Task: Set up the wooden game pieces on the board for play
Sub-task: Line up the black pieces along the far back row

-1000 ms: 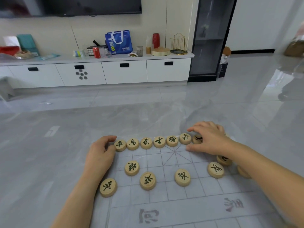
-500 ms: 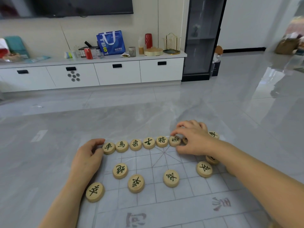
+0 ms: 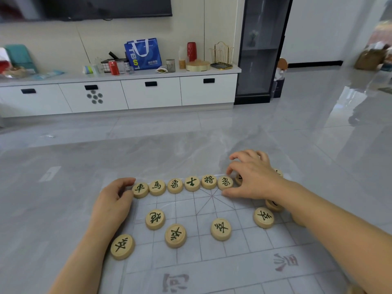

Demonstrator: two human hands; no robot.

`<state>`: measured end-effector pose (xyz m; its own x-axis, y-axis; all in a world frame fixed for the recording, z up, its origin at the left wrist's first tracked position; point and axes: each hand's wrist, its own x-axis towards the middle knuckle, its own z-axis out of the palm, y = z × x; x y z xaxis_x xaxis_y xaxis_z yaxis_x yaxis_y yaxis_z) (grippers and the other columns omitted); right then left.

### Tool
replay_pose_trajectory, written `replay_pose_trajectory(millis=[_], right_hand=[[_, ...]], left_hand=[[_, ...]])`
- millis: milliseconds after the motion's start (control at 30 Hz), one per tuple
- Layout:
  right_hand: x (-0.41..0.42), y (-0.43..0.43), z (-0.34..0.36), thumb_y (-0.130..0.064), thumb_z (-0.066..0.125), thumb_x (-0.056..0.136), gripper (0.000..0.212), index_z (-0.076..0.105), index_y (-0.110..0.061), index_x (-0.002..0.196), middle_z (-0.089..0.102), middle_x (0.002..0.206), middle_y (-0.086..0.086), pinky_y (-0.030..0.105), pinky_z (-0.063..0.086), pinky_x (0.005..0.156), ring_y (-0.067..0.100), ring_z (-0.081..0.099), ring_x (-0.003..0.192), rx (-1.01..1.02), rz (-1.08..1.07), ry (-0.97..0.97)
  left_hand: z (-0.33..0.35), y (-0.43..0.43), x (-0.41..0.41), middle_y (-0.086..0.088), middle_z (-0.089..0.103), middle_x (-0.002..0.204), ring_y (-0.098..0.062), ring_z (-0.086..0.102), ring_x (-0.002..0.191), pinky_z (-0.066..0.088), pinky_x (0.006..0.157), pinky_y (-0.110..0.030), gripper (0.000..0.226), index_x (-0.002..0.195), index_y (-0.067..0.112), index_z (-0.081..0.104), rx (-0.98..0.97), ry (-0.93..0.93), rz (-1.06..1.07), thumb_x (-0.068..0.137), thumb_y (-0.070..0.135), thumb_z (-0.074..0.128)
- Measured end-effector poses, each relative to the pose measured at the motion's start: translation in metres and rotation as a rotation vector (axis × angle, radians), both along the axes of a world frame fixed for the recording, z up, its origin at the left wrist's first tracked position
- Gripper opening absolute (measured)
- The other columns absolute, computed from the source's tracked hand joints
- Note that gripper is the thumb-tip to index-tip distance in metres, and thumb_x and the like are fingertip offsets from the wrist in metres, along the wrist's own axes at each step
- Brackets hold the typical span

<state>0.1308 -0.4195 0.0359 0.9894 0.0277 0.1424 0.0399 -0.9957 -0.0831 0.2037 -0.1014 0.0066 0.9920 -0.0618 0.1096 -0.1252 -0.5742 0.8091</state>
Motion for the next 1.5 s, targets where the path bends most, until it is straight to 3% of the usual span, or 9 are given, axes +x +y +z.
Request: replay_pose_trajectory(millis=[67,167,367,733,833,1067,1200,1333,1500], right_hand=[[-0.001,0.001,0.000,-0.065,0.050,0.064,0.055,0.055,-0.039,0.112,0.035,0.138,-0.010,0.034,0.004,0.102,0.012,0.020,0.130,0.016,0.027,0.010],[0.001,0.003,-0.001,-0.054,0.058,0.072,0.036,0.060,-0.036,0.103,0.035,0.138,-0.009,0.034,0.004,0.102,0.012,0.020,0.130,0.035,0.015,-0.011],[0.003,0.002,-0.001,-0.055,0.058,0.074,0.033,0.061,-0.032,0.098,0.037,0.136,-0.008,0.035,0.007,0.103,0.013,0.022,0.129,0.043,-0.025,-0.002],[0.003,0.002,-0.004,-0.056,0.056,0.077,0.038,0.059,-0.033,0.107,0.039,0.134,-0.007,0.037,0.011,0.104,0.015,0.026,0.128,0.065,-0.041,0.041],[0.003,0.001,-0.005,-0.056,0.056,0.077,0.038,0.058,-0.033,0.107,0.040,0.133,-0.008,0.037,0.012,0.104,0.015,0.026,0.127,0.067,-0.051,0.038],[-0.002,-0.011,0.005,-0.070,0.058,0.070,0.062,0.048,-0.039,0.123,0.039,0.133,-0.013,0.034,0.014,0.104,0.012,0.026,0.129,0.162,-0.110,0.035],[-0.014,-0.043,0.015,-0.057,0.047,0.087,0.038,0.053,-0.038,0.120,0.045,0.134,-0.010,0.036,0.018,0.103,0.017,0.031,0.130,0.307,-0.251,-0.065],[-0.024,-0.065,0.014,-0.042,0.035,0.097,0.031,0.058,-0.035,0.116,0.051,0.129,-0.008,0.038,0.023,0.101,0.019,0.036,0.125,0.305,-0.306,-0.067],[-0.030,-0.061,0.009,-0.048,0.050,0.089,0.027,0.058,-0.040,0.113,0.048,0.129,-0.012,0.036,0.022,0.102,0.016,0.034,0.127,0.280,-0.268,-0.031]], left_hand=[[-0.001,0.000,0.001,0.000,0.065,0.107,-0.016,0.056,0.094,0.040,0.079,-0.032,0.034,0.114,0.019,0.063,0.009,-0.006,0.000,0.084,0.013,0.049],[-0.001,0.000,0.000,0.000,0.065,0.106,-0.017,0.056,0.094,0.040,0.080,-0.033,0.034,0.114,0.019,0.063,0.012,-0.009,-0.012,0.083,0.017,0.049],[0.000,0.000,0.000,0.004,0.064,0.102,-0.017,0.057,0.094,0.041,0.082,-0.034,0.052,0.111,0.022,0.063,0.007,-0.008,-0.003,0.065,0.028,0.040],[0.003,-0.001,-0.002,0.003,0.064,0.103,-0.016,0.056,0.094,0.040,0.080,-0.033,0.045,0.111,0.023,0.063,0.030,-0.009,-0.006,0.071,0.026,0.044],[0.003,-0.001,-0.002,0.000,0.065,0.108,-0.017,0.056,0.095,0.040,0.080,-0.033,0.033,0.113,0.021,0.063,0.029,0.004,-0.001,0.084,0.013,0.050],[0.005,0.000,-0.005,0.004,0.063,0.100,-0.012,0.055,0.084,0.040,0.078,-0.032,0.051,0.110,0.023,0.063,0.002,-0.004,0.002,0.065,0.027,0.040],[0.002,0.001,-0.002,0.002,0.063,0.105,-0.016,0.054,0.094,0.039,0.080,-0.034,0.033,0.112,0.022,0.063,0.044,-0.008,0.001,0.083,0.015,0.050],[0.001,0.001,0.001,0.001,0.063,0.106,-0.017,0.053,0.096,0.039,0.083,-0.034,0.034,0.113,0.020,0.063,0.042,-0.009,0.034,0.087,0.003,0.049],[0.004,-0.001,-0.002,0.001,0.063,0.104,-0.019,0.055,0.096,0.040,0.082,-0.035,0.029,0.109,0.023,0.064,0.002,0.016,0.022,0.084,0.015,0.052]])
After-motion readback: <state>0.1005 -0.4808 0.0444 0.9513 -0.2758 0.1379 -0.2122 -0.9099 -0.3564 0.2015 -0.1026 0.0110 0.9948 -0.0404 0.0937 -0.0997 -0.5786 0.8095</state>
